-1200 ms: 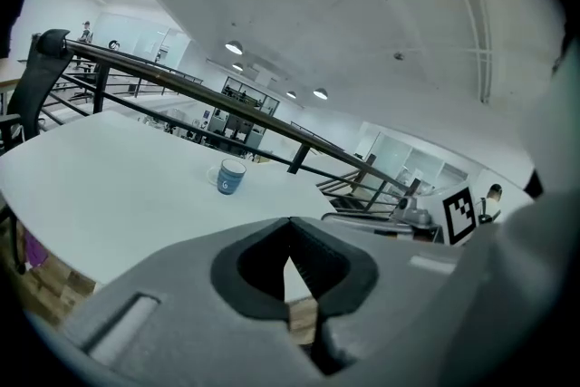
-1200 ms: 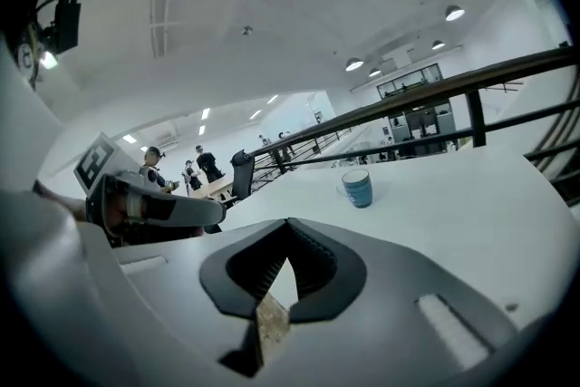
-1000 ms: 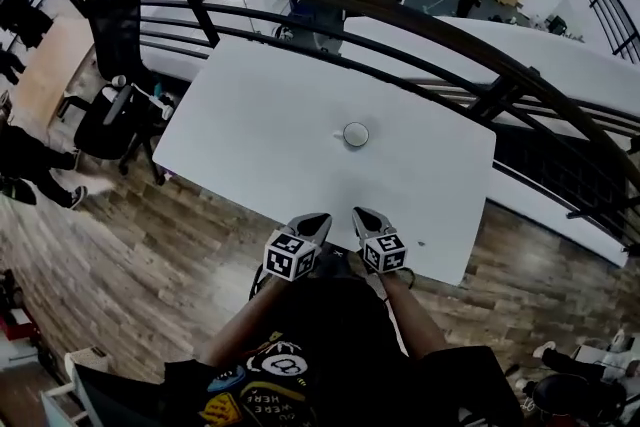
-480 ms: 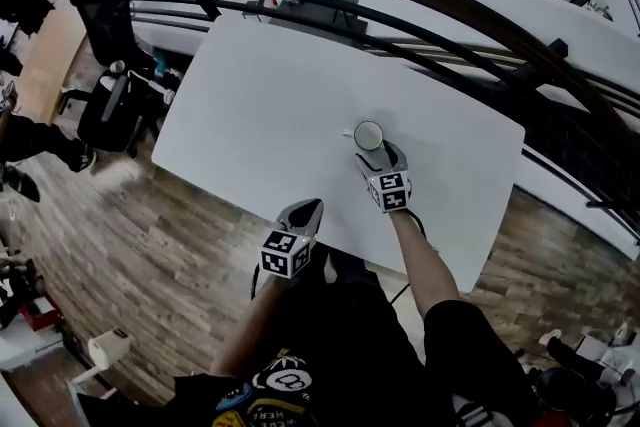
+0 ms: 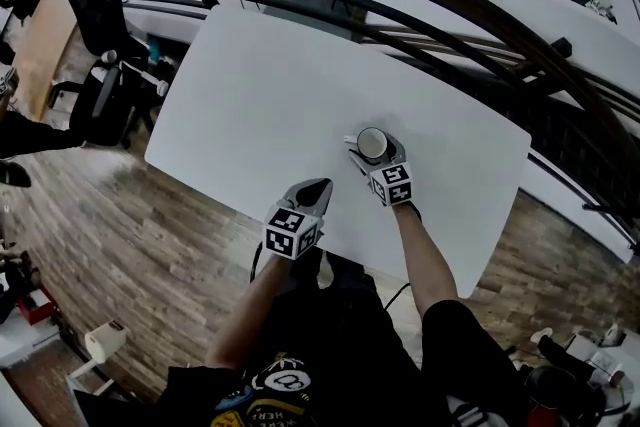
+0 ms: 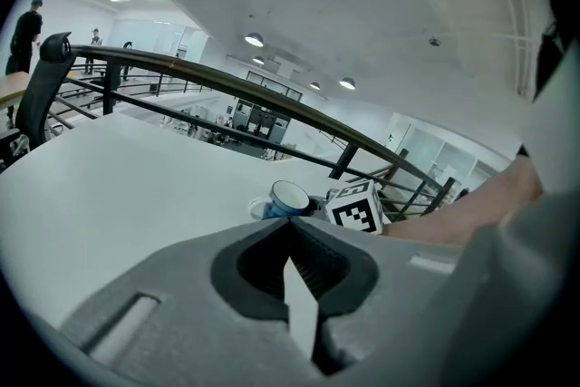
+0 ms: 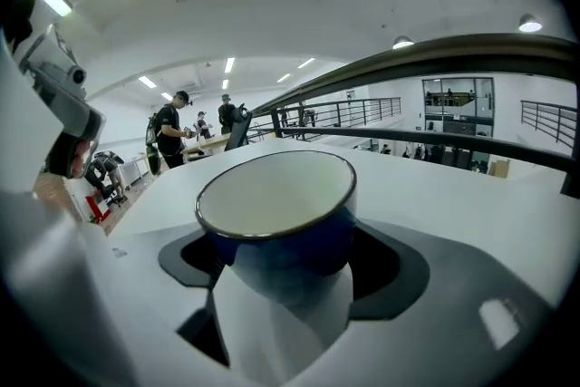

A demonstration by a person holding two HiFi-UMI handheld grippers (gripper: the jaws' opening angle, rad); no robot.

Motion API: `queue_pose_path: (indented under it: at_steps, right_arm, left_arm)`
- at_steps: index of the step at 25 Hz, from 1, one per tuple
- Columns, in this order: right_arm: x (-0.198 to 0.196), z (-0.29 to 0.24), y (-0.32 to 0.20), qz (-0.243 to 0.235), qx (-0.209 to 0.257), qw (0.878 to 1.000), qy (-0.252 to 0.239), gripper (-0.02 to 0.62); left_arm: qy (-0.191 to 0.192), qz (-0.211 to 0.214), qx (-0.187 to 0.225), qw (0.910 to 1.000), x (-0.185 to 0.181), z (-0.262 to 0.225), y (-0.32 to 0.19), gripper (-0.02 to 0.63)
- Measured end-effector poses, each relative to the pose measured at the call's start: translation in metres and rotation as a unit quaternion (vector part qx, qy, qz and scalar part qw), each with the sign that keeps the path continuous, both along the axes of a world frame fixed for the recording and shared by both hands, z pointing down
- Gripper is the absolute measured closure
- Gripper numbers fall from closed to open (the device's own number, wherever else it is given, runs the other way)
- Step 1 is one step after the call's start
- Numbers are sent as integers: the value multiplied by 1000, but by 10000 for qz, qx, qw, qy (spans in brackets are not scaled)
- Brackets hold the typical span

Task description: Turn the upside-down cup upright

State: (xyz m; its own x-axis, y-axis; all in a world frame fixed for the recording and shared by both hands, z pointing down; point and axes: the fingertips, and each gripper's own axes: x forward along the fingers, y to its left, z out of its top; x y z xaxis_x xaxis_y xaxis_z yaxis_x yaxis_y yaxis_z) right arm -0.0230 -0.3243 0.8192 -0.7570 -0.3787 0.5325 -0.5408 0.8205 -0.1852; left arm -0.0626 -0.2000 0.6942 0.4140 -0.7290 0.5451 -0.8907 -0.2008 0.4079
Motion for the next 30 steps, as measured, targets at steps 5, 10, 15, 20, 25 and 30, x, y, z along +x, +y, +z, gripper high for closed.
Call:
queue_pose_path:
  at_steps: [5, 10, 15, 20, 25, 30]
  right_arm:
    - [-4, -23, 30, -528, 107, 9984, 193, 201]
    - [-11, -100, 66, -960, 911, 9905, 372, 201]
    - [-5, -162, 80, -1108, 2020, 9667, 1118, 201]
    - [12, -193, 97, -1187, 2691, 9423, 1601, 201]
    - [47, -224, 104, 485, 826, 9893, -1099, 206]
    - [52, -240, 92, 1568, -3171, 7638, -5399, 218]
  left_arm:
    - [-280, 317, 112, 9990, -4, -14, -44, 603]
    - [-223, 1293, -82, 9913, 24, -33, -61, 484]
    - [-631, 1727, -259, 9826, 44, -41, -58, 495]
    - [1324, 1376, -572, 9799, 52, -59, -47, 569]
    - [1924, 926, -83, 9769, 27, -79, -52, 569]
    - [1686, 1097, 860, 9758, 25, -115, -55, 569]
